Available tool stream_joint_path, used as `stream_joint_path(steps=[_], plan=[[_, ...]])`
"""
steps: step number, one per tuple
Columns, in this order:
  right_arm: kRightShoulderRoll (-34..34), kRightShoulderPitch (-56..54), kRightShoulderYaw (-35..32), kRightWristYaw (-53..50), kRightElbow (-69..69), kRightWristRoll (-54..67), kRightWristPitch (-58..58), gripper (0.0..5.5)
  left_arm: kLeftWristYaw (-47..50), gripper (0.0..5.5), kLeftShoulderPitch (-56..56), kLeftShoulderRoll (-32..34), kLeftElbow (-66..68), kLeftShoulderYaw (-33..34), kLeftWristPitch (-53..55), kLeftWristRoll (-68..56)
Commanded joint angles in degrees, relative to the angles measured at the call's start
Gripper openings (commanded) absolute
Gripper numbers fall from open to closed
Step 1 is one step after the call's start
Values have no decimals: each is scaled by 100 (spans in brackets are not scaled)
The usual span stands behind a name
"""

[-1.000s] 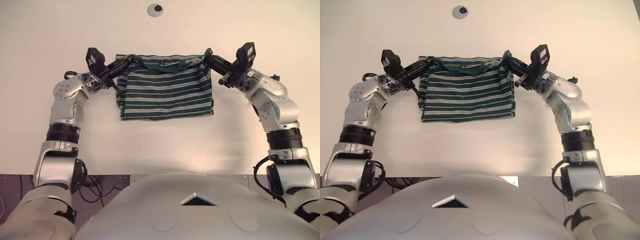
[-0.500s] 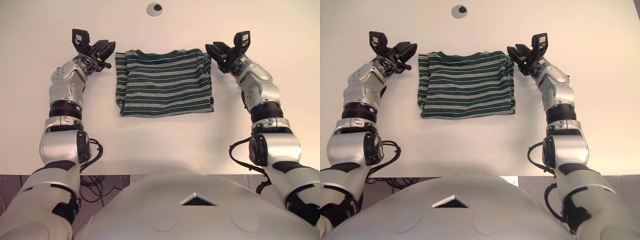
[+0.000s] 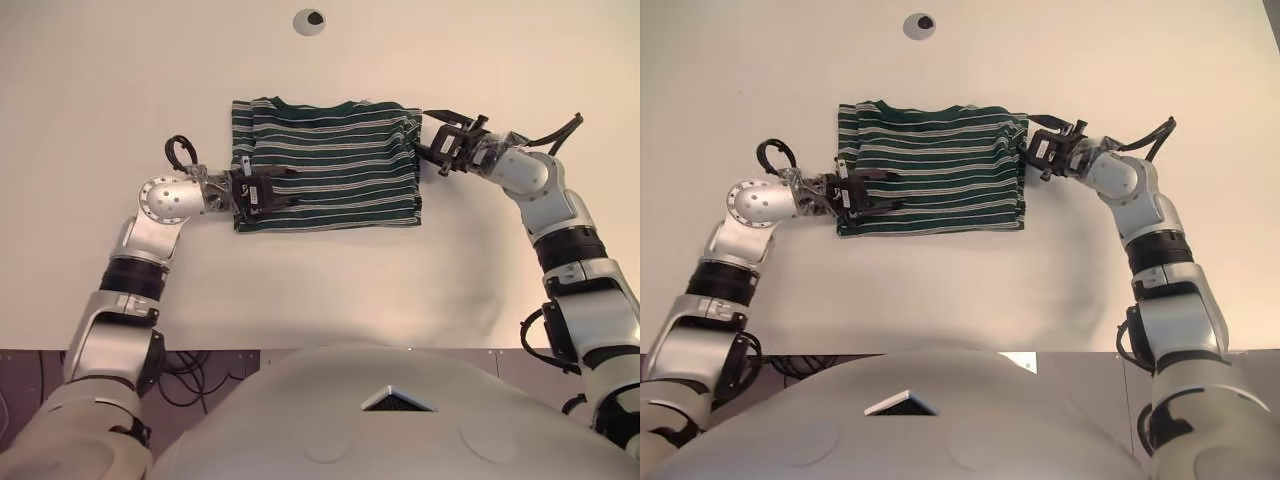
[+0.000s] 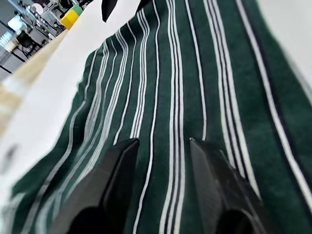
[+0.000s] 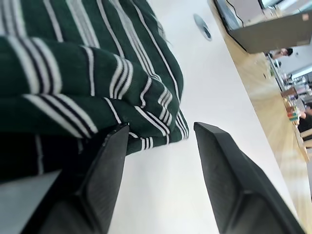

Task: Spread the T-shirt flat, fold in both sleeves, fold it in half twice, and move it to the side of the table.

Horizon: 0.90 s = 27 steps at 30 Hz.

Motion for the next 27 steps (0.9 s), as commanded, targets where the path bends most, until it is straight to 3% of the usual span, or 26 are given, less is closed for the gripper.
stream_joint_path(steps=[1,5,8,12,16,18,20,21,24,27], plan=[[-649,721,528,1409,-986,208,-32,244,970,188,-380,665,506,-498,-633,1809],[-1438,1794,711,2614,-3148,1187,554,244,2505,188,-1325,787,926,-1280,-1522,3608],[-1756,2440,844,2980,-4584,1850,1012,244,4456,188,-2239,847,1126,-2284,-1710,5546],[-1696,2904,877,3073,-5852,2761,1549,244,7517,188,-3049,829,1099,-3625,-873,7704],[-1703,2939,103,2929,-5836,3266,1794,244,9112,188,-3307,1033,1235,-3614,-467,7983],[-1916,3206,-385,3053,-5934,3934,2036,244,9352,188,-3214,1227,1096,-3042,-1118,7123],[-2090,3422,-967,3158,-5753,4419,2225,244,8992,188,-2893,1378,1167,-2432,-2478,5149],[-2138,3427,-1145,3124,-5453,4338,2154,244,8589,188,-2709,1511,1224,-2449,-3055,3978],[-2223,3489,-1424,3023,-4460,3710,1578,244,7203,188,-2040,2475,723,-3243,-3634,673],[-2252,3481,-1455,2775,-3703,2938,784,244,5726,188,-1277,3278,324,-3901,-3384,-362]])
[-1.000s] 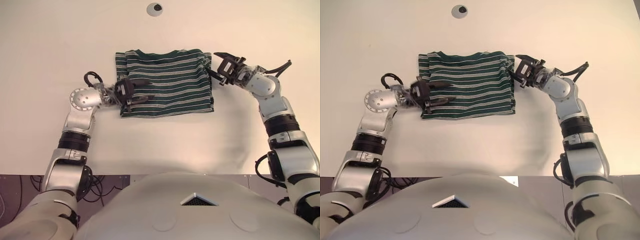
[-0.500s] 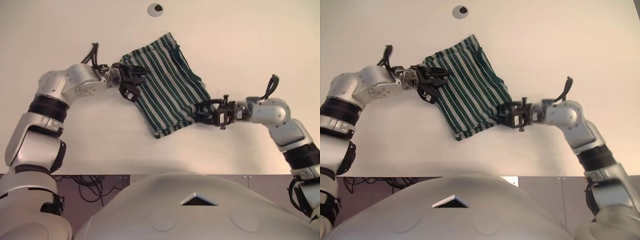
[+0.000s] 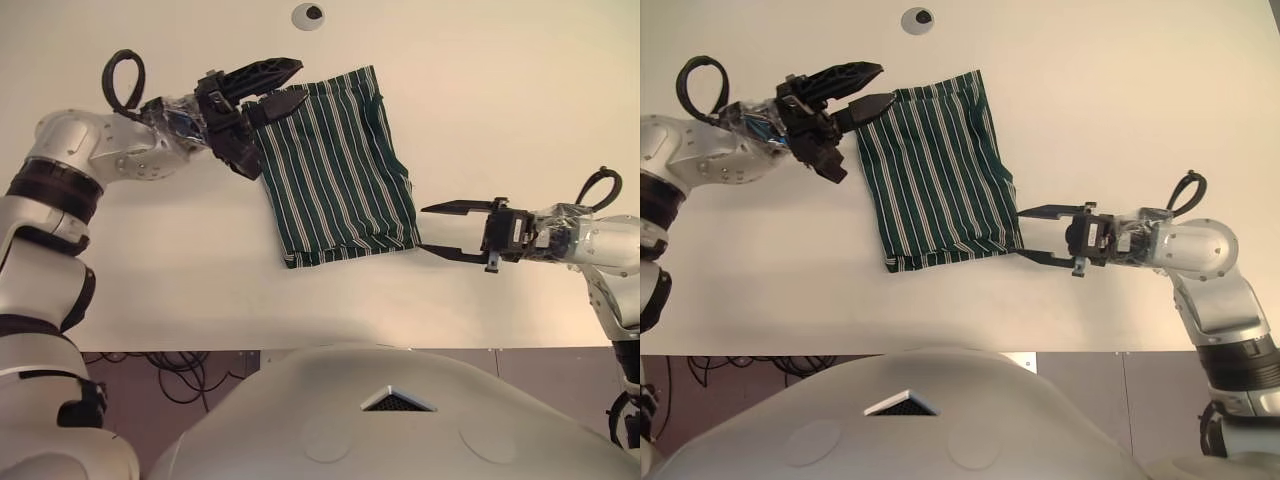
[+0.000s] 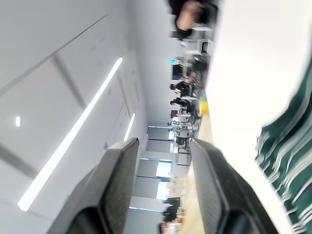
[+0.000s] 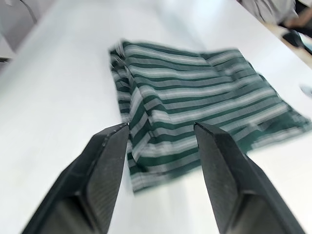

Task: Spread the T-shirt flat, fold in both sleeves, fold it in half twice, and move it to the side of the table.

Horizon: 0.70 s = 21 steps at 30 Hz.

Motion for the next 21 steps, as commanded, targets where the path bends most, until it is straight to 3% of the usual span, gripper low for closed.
stream_joint_path(steps=[1,4,7,9,21], plan=[[-245,70,-385,-375,1566,-1235,-1361,244,-3010,188,1541,1813,-764,-1232,-149,-3317],[-194,11,-318,-456,1927,-1564,-1861,247,-4315,231,2248,2127,-1102,-1444,393,-3851],[-101,-48,-151,-518,2106,-1900,-2391,247,-5184,276,2734,1973,-1247,-1362,918,-3811],[-2,-148,-29,-806,2218,-2476,-2972,247,-5518,276,2917,1811,-1268,-1139,1152,-3514],[369,-570,830,-1868,2756,-3968,-4020,247,-5687,276,3391,601,-1292,73,973,-2386]])
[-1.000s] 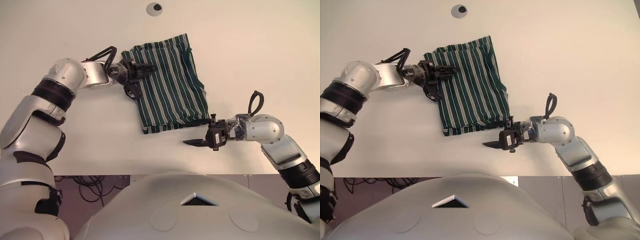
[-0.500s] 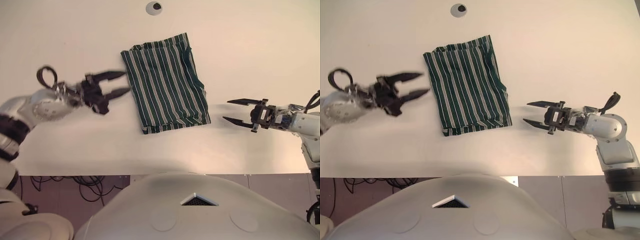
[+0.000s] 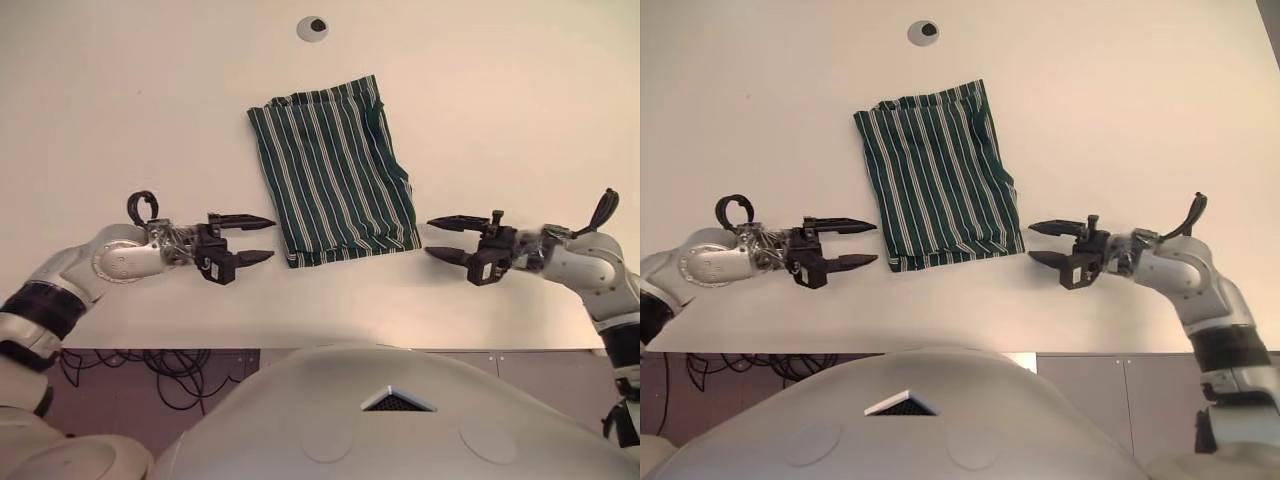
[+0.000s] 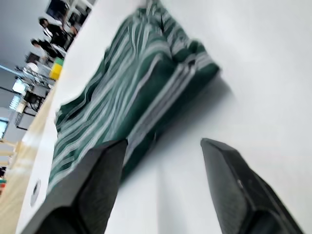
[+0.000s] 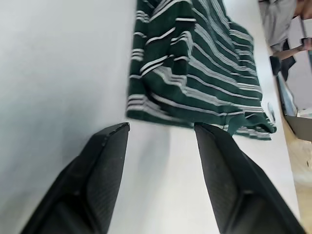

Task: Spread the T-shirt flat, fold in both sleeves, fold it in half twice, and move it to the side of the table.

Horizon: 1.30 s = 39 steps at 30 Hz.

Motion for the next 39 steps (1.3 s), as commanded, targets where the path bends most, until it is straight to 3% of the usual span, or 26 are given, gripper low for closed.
stream_joint_path(steps=[1,6,8,15,21,24,26,29,32,36,39], plan=[[139,-209,322,-157,410,-648,32,247,-352,276,248,-398,183,21,255,835],[236,-581,660,-416,642,-947,10,247,-653,276,255,-679,251,124,253,963],[208,-632,802,-389,684,-953,17,247,-791,243,255,-726,292,152,246,976],[167,-791,1151,-377,664,-1049,-2,115,-1122,124,248,-843,388,254,229,964],[137,-879,1290,-394,757,-1007,74,3,-1392,64,257,-937,433,340,237,935],[100,-744,1363,-44,534,-281,295,0,-1569,44,292,-959,391,361,254,748],[-34,-478,1459,493,20,842,800,0,-2030,26,443,-865,35,296,536,-107],[-880,226,1435,1786,-1754,3610,2768,0,-3630,5,970,11,-1994,208,2769,-3276],[-1715,700,1094,2668,-2765,5231,3941,0,-4816,2,1229,773,-3145,539,4241,-5108],[-1947,993,565,3071,-3315,6229,4669,0,-5694,2,1614,1271,-3700,1124,5295,-6203],[-1689,1023,269,3074,-3407,6423,5079,0,-5818,2,1828,1108,-3684,1708,5762,-6527]])
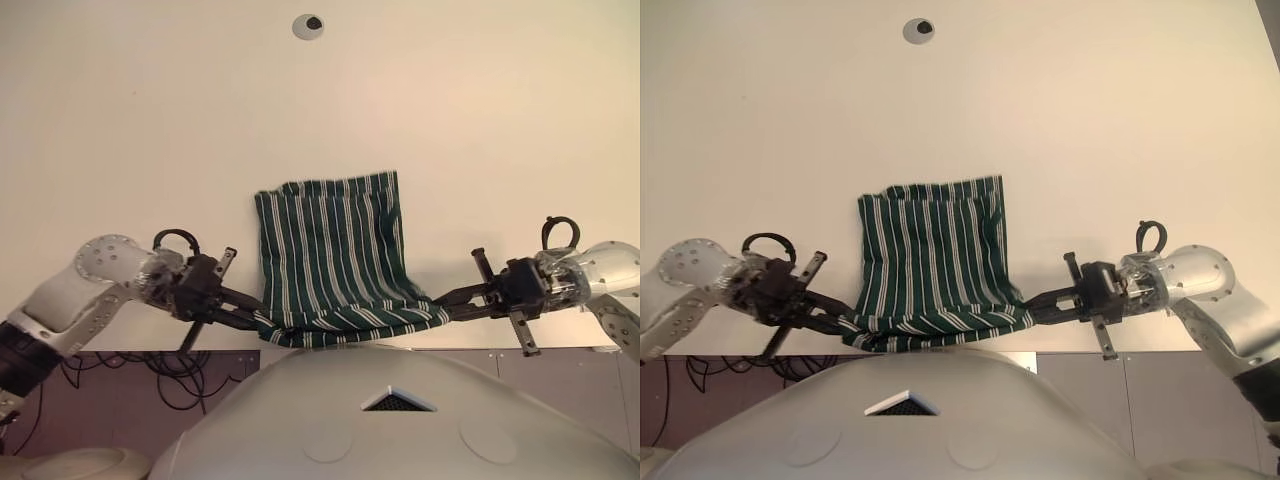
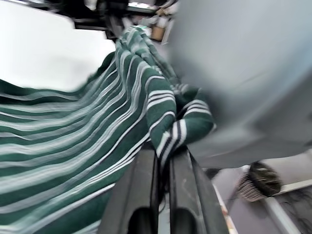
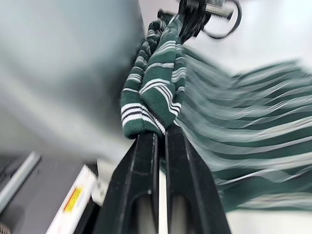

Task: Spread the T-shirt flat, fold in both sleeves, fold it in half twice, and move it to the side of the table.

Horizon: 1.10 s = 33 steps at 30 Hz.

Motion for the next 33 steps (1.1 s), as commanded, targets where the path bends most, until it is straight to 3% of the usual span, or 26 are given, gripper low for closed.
stream_joint_path(steps=[1,10,16,17,26,29,33], plan=[[268,10,-358,-25,-117,164,468,0,-58,2,196,-267,82,722,568,-314],[1696,-961,-721,-1315,914,-598,1326,0,971,2,-708,-1980,2151,1564,1568,748],[2138,-1260,-767,-1737,1321,-1153,1785,0,1310,1,-846,-2520,2525,1799,1757,1593],[2218,-1309,-795,-1813,1419,-1220,1843,31,1430,38,-955,-2620,2595,1935,1916,1559],[3090,-1610,-1569,-2498,1859,-1292,1816,155,2221,148,-1816,-3175,3592,2973,3014,1601],[3601,-1169,-1114,-2381,656,-1427,1218,199,3113,157,-2164,-3612,4343,3167,2806,2092],[4077,-1151,875,-2999,846,-4175,269,213,4412,157,-2694,-4294,5495,3598,1549,2746]])
